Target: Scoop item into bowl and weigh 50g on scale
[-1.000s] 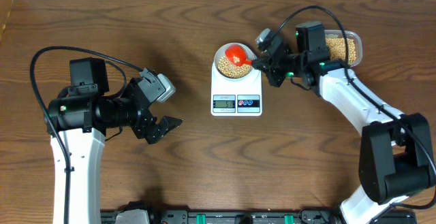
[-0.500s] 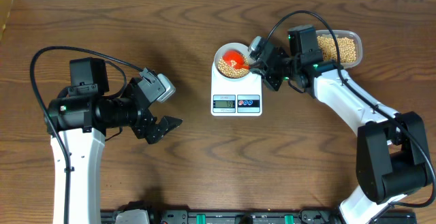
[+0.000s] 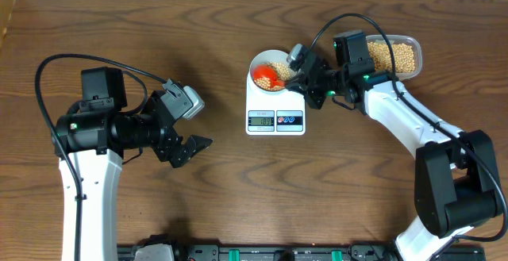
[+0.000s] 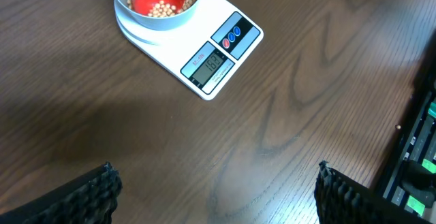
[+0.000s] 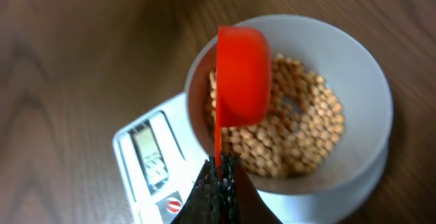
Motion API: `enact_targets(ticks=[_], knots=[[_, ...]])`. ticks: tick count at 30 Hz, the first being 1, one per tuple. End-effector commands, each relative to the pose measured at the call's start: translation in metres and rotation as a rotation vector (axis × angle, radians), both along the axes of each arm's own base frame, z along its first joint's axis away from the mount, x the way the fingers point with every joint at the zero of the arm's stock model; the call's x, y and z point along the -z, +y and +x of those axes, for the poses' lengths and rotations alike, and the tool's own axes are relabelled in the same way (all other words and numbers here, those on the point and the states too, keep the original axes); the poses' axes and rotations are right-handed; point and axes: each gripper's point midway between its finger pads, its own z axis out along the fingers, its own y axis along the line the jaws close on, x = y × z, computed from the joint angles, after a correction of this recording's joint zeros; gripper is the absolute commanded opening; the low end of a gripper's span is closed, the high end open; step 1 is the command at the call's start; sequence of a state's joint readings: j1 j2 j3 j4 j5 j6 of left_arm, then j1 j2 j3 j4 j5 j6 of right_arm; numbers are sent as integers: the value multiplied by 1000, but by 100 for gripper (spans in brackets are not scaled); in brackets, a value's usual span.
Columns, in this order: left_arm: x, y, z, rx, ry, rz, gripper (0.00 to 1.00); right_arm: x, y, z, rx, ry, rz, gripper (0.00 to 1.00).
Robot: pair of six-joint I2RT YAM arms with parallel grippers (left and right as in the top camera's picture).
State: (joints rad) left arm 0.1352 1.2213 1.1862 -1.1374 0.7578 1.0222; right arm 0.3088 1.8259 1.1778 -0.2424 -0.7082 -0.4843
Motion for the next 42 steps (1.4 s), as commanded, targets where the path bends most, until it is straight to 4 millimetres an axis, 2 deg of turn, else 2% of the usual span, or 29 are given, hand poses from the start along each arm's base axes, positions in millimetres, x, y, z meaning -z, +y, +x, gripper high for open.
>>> enact_targets(ticks=[1,7,17,23,31,42], knots=[[-11,-2,2,16,-40,-7,93,-11,4,1,-8,36,71,1],[-11,-2,2,16,-40,-7,93,-14,1,7,73,109,110,1],[-11,-2,2,16,-40,-7,93,-21,-24,17,202,279,213,1],[-11,-2,2,16,-40,-7,93,-26,-33,22,207,267,241,1],[-11,-2,2,16,-40,-7,93,-32,-32,28,197,219,253,1],[-11,-2,2,16,-40,-7,93,-35,-29,25,150,182,255,1]])
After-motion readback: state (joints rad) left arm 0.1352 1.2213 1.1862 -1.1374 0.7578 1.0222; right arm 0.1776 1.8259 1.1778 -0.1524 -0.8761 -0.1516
